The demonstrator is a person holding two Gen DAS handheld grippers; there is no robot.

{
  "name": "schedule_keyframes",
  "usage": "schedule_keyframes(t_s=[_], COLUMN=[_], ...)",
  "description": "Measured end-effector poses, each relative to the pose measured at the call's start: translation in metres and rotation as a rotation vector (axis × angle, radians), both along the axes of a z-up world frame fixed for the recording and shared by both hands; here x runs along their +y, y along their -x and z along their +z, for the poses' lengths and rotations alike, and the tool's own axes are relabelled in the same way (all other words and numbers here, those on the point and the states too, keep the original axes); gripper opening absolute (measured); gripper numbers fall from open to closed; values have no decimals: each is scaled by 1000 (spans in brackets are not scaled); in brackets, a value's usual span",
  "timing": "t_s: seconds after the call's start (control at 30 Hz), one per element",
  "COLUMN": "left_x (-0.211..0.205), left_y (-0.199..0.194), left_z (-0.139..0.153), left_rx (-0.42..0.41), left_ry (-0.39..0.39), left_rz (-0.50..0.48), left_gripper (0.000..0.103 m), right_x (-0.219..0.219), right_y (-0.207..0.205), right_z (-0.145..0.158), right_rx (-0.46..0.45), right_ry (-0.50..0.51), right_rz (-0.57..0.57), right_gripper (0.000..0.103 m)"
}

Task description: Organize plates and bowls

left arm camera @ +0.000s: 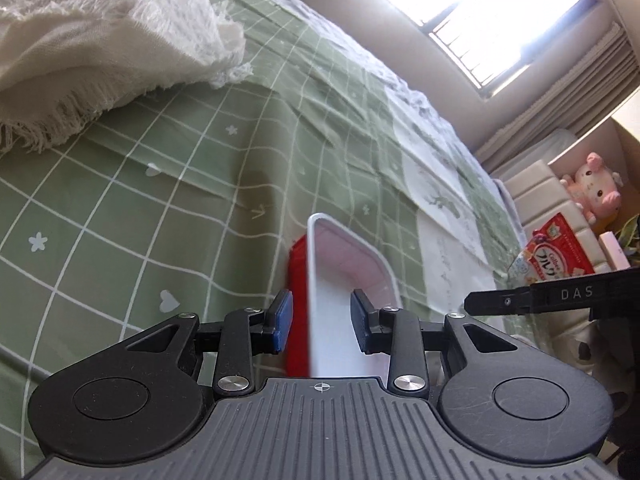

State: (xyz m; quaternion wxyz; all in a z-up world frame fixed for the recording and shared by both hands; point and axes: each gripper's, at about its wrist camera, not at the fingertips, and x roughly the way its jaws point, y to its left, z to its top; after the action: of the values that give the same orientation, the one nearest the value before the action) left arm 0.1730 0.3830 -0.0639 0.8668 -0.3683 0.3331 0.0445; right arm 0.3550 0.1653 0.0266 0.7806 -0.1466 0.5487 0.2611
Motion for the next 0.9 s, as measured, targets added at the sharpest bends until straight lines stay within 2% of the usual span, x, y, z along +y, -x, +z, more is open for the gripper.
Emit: schedule_keyframes(t_s=[0.13, 0.23, 0.47, 0.77, 0.9], left_x=[-27, -59, -115, -148, -150], left_y=[-1, -11, -31, -27, -27], left_z=[28, 34, 26, 42, 47], left_rx=[-56, -43, 50, 61, 65], left_ry=[-18, -7, 6, -23, -22], left_rz=[-76, -182, -282, -314, -310], left_gripper=[35, 35, 35, 34, 34], right_x=[-59, -102, -171, -204, -207], right_y=[12, 27, 43, 50, 50], right_z=[22, 26, 2, -17, -14], right_rx=[-88, -123, -77, -21, -33], right_ry=[-56, -98, -140, -185, -191], right_rz=[-33, -48, -111, -129, -132], right_gripper=[49, 49, 49, 49, 49])
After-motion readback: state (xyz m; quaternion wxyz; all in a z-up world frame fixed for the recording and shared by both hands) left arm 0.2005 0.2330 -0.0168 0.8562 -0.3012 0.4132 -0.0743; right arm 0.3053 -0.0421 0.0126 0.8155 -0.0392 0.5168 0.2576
